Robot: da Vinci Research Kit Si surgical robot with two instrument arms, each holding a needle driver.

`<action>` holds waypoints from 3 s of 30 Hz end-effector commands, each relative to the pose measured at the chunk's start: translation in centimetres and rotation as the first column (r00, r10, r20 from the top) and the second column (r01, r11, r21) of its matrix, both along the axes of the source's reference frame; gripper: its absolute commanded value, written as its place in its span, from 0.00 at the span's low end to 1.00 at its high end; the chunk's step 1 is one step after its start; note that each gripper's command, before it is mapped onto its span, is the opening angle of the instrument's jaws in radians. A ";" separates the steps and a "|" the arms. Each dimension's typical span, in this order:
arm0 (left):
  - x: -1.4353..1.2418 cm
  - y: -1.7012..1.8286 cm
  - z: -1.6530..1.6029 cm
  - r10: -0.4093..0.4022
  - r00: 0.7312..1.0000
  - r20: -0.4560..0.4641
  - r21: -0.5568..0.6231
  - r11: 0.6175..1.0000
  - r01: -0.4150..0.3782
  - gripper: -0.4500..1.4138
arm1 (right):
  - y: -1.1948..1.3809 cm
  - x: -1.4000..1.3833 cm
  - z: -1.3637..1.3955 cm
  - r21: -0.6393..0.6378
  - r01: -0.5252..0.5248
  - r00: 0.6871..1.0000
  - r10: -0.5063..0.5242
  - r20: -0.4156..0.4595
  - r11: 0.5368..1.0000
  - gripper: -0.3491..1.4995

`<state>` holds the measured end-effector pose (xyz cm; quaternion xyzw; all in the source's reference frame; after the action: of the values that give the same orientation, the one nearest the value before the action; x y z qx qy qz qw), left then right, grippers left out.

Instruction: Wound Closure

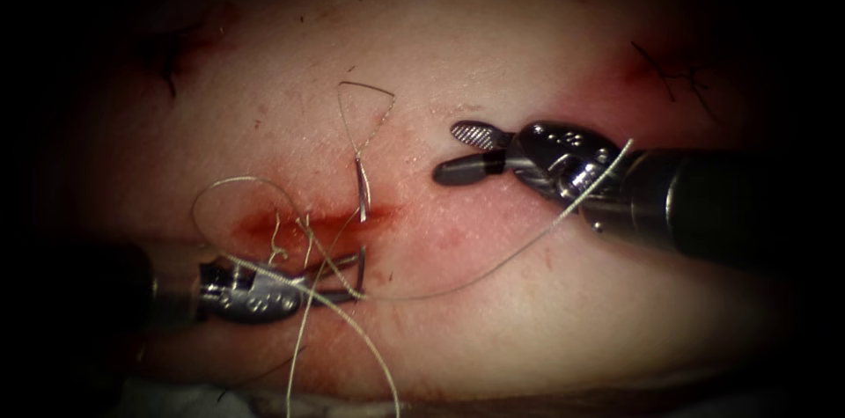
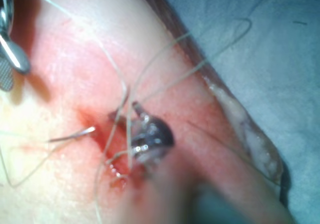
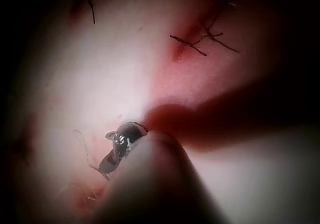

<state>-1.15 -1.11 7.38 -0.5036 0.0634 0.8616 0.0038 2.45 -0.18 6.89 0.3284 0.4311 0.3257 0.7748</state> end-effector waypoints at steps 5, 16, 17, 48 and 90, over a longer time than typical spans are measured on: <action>-0.08 -0.04 0.07 0.006 1.000 0.000 -0.022 1.000 -0.006 0.54 | -0.32 0.09 0.24 -0.024 0.005 1.000 -0.005 0.003 1.000 0.95; -0.24 0.07 0.13 -0.007 1.000 -0.005 -0.059 0.998 0.007 0.42 | -0.61 0.08 0.50 -0.037 0.004 1.000 -0.003 0.007 0.999 0.95; -0.24 0.08 0.13 -0.008 1.000 -0.006 -0.059 0.998 0.007 0.39 | -0.63 0.07 0.50 -0.037 0.005 1.000 -0.004 0.006 0.999 0.95; 0.13 0.28 -2.32 -0.014 0.983 0.185 0.043 0.999 0.006 0.00 | -1.43 -0.08 0.34 -0.039 0.035 0.995 -0.039 -0.093 0.999 0.95; 0.64 -0.19 -1.88 -0.007 0.979 0.203 0.026 1.000 0.002 0.00 | -0.94 0.79 0.11 -0.825 0.284 0.904 -0.423 0.061 0.489 0.83</action>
<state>-0.39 -1.23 5.43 -0.5861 0.0555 0.8081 0.0186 3.20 -1.09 6.94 0.0240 0.5194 -0.1113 0.8469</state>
